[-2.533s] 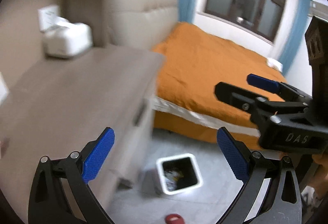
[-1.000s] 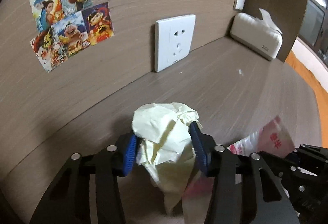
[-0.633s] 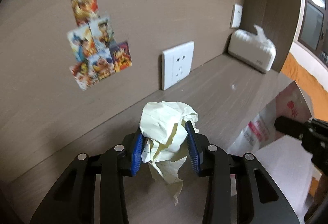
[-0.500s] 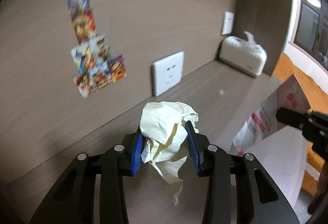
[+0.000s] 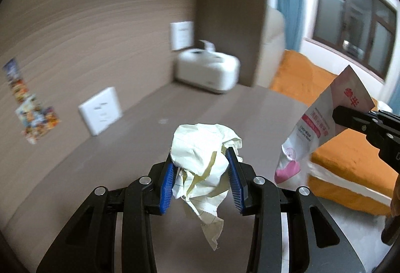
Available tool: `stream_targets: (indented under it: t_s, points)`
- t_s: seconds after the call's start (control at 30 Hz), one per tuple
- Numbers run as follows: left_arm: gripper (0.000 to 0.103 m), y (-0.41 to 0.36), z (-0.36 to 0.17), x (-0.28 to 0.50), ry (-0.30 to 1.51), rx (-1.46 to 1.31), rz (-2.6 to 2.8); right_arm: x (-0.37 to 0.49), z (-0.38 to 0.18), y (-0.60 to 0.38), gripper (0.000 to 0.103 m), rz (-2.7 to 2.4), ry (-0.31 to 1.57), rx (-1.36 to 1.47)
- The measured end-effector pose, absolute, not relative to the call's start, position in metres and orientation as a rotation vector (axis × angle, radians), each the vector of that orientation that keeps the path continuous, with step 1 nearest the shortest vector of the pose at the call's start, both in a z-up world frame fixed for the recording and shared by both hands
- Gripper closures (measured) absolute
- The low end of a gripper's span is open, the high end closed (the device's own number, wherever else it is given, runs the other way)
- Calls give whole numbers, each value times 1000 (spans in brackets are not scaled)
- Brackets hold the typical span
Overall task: Collect trash
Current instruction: 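Carry the tissue and pink tube to the bin and open both tools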
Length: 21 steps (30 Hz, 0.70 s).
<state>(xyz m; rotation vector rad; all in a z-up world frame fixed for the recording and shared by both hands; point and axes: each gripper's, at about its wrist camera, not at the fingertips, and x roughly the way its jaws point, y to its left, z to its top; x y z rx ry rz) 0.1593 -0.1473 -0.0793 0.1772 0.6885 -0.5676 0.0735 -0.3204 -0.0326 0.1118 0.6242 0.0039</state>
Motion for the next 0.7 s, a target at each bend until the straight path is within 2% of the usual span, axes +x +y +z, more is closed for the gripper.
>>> stream_targets:
  t_s: [0.4, 0.7]
  points:
    - [65, -278, -105, 89, 733, 275, -806, -23, -60, -426, 99, -243, 688, 145]
    - [65, -349, -150, 57, 805, 342, -929, -59, -98, -476, 99, -334, 754, 207]
